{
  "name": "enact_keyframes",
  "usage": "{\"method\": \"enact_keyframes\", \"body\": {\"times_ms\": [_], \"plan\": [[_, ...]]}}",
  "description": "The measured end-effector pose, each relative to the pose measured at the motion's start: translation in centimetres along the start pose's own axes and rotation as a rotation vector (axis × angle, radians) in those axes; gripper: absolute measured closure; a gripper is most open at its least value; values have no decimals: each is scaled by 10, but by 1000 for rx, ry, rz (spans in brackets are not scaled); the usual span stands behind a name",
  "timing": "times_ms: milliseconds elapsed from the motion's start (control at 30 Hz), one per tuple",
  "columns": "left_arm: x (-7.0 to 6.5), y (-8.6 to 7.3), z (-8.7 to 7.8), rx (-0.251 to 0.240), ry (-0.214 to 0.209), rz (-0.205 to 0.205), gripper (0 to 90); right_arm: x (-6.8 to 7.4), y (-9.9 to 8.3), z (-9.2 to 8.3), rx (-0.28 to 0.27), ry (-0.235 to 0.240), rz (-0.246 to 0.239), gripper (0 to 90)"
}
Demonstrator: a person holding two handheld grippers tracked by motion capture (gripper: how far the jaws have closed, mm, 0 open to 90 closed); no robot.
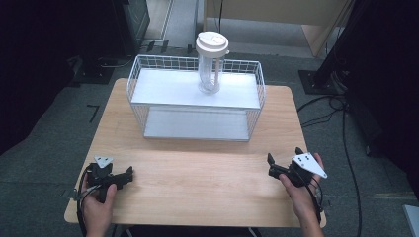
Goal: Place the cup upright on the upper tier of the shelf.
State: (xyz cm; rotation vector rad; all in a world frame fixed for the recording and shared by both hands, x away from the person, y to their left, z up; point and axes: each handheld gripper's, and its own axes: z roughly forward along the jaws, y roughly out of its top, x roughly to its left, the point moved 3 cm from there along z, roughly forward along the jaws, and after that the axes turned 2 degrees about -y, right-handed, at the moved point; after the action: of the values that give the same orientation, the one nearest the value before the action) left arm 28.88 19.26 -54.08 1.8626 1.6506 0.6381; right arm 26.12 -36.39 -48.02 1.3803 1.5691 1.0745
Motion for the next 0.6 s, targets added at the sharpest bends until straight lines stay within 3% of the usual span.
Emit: {"method": "enact_keyframes", "body": {"times_ms": [600], "plan": [[0,0,0,0,0,0,0,-39,-50,-21,138,-48,21,0]]}}
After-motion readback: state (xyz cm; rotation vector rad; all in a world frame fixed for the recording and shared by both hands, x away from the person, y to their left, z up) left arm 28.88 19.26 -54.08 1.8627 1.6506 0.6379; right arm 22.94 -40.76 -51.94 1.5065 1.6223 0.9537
